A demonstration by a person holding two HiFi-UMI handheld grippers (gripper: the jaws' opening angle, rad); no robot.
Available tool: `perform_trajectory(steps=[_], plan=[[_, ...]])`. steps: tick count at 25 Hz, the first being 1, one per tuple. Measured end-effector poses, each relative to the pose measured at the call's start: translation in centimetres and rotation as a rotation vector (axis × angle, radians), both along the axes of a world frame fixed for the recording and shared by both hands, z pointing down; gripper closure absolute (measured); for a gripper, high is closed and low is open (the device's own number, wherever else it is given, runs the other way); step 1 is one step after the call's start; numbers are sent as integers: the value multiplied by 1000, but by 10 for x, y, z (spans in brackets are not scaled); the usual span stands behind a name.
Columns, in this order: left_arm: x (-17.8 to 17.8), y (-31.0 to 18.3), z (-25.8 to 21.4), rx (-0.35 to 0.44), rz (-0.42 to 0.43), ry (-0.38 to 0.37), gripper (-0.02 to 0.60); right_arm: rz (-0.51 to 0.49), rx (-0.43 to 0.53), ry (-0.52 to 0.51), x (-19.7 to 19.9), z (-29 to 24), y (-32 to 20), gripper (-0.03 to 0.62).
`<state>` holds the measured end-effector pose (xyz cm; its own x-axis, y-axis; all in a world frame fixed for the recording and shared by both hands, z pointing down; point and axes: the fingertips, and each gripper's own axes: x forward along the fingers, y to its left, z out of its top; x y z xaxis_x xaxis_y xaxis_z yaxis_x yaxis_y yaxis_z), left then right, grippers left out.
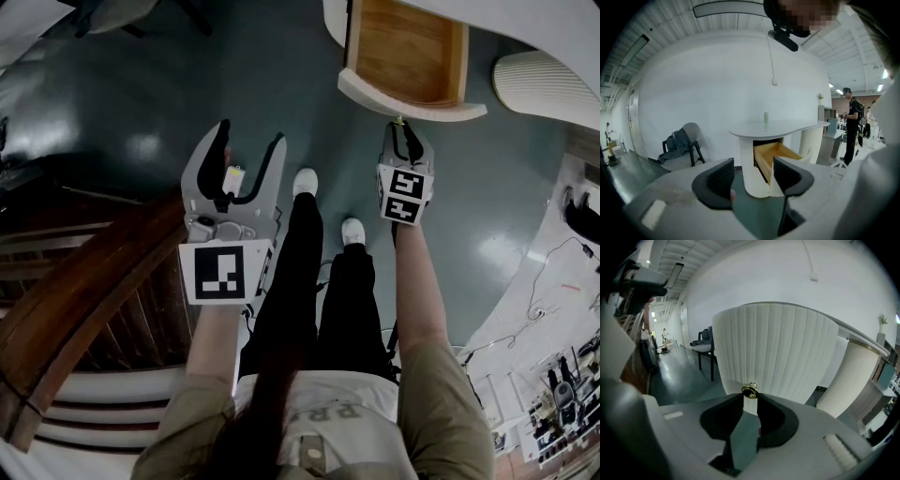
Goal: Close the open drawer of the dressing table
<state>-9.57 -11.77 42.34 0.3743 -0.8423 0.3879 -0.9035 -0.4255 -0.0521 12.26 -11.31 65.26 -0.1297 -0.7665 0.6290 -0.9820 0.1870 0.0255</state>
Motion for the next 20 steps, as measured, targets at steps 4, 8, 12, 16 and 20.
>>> perform_trajectory(steps=[4,8,12,16,20], plan=[[-1,-1,2,-16,-13,6,305,3,-6,-1,3,0,-3,499],[-3,-1,4,-24,-12,5,305,20,-10,-12,4,1,-4,499],[-8,-5,2,-23,-14,3,305,27,-10,-8,3,1,-8,499],[-14,-9,4,-23,-12,2,305,25,-12,-4,2,1,-13,499],[-18,-11,6,-22,-11,5,305,32,-10,-6,2,1,-18,499]])
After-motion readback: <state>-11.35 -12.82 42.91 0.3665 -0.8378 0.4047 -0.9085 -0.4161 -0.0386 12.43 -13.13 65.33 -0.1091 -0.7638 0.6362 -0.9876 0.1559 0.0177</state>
